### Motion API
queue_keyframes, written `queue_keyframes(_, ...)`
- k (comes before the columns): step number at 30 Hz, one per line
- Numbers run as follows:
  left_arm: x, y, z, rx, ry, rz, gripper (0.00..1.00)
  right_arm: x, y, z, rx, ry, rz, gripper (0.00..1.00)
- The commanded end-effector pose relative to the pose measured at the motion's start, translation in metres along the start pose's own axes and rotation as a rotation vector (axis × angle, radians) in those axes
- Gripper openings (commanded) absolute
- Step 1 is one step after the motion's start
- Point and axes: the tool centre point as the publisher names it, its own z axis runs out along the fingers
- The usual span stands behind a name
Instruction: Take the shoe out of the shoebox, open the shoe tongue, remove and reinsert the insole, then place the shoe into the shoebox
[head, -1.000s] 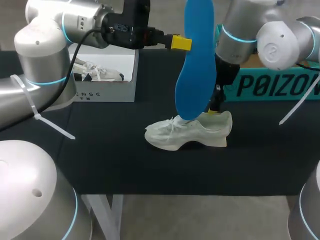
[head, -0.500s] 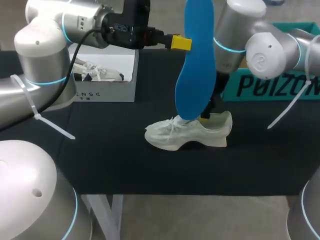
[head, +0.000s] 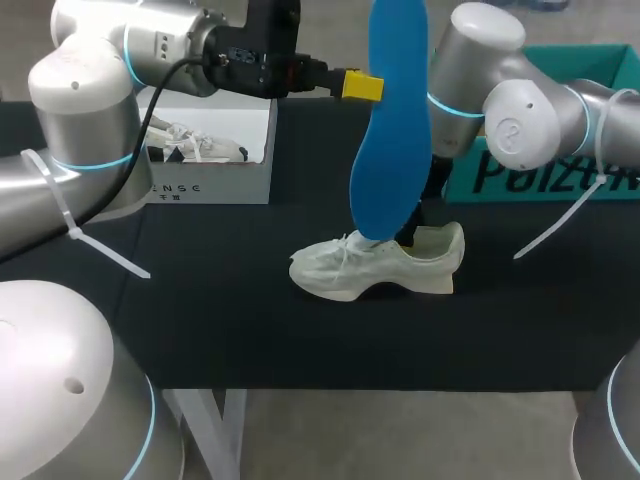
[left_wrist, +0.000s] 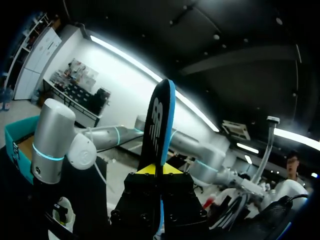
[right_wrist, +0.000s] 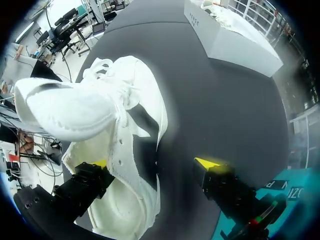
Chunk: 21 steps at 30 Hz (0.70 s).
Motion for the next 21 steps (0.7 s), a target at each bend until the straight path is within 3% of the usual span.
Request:
queue_keyframes(1,0.000,0.000,0.000,0.000,0.000,0.000,0.00,-0.003,0.005,0.008,0.007,0.014,0.008,0.42)
queue_keyframes(4,0.000,0.000,0.000,0.000,0.000,0.000,0.00,-0.002,0.006,0.012,0.028,0.048,0.012,0.19)
queue_keyframes(5,0.000,0.000,0.000,0.000,0.000,0.000,0.00,-0.002,0.006,0.013,0.028,0.054,0.013,0.03)
queue_keyframes(6,0.000,0.000,0.000,0.000,0.000,0.000,0.00,-0.001,0.006,0.014,0.028,0.056,0.015,0.00)
queue_keyframes(21,0.000,0.000,0.000,0.000,0.000,0.000,0.00,0.007,0.010,0.013,0.021,0.095,-0.029,0.00)
